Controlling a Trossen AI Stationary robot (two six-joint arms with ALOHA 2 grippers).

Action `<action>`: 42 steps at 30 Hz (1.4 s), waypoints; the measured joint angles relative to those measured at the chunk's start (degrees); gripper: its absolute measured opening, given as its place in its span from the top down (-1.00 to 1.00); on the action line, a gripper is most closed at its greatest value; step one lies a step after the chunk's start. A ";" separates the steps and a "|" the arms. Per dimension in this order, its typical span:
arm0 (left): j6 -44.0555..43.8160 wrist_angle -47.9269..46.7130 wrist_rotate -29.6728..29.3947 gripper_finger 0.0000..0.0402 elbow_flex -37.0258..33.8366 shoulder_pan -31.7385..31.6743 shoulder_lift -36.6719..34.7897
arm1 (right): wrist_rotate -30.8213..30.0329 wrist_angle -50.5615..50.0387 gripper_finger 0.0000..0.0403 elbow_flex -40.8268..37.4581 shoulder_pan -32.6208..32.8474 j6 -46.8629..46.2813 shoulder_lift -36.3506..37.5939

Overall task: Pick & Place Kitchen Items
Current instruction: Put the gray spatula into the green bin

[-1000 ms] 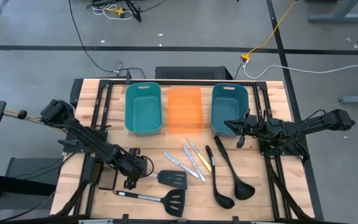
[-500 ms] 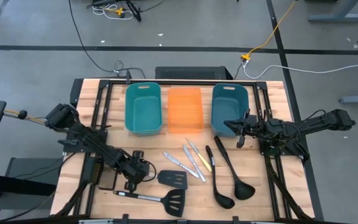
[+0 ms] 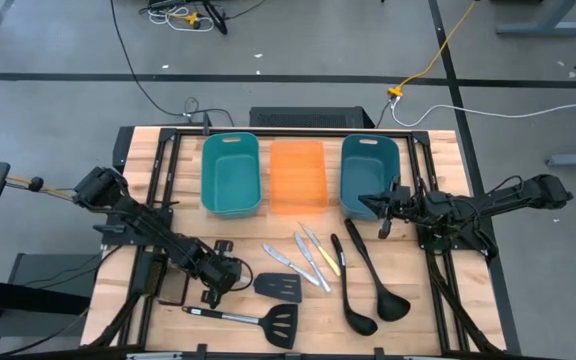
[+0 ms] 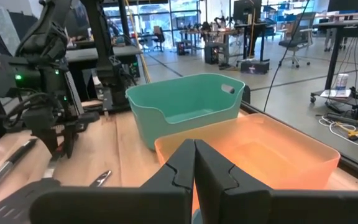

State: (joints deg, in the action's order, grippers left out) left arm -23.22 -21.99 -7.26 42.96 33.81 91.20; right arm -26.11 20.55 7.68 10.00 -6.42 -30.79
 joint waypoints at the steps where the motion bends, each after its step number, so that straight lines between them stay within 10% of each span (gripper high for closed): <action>1: 0.32 0.01 0.14 0.42 0.00 -0.01 0.00 | 0.00 0.10 0.94 0.00 0.00 0.00 0.00; 14: 7.69 -15.70 -2.28 0.42 10.54 -1.17 -8.79 | 0.17 1.10 0.94 0.00 0.00 0.02 -0.03; 42: 8.46 -21.54 -13.71 0.42 4.05 -8.27 -66.58 | 0.05 3.39 0.94 0.02 0.00 -0.44 -3.22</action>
State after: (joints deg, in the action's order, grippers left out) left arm -14.76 -43.53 -20.98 47.01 25.54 24.62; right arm -26.06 23.94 7.70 10.00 -6.85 -34.01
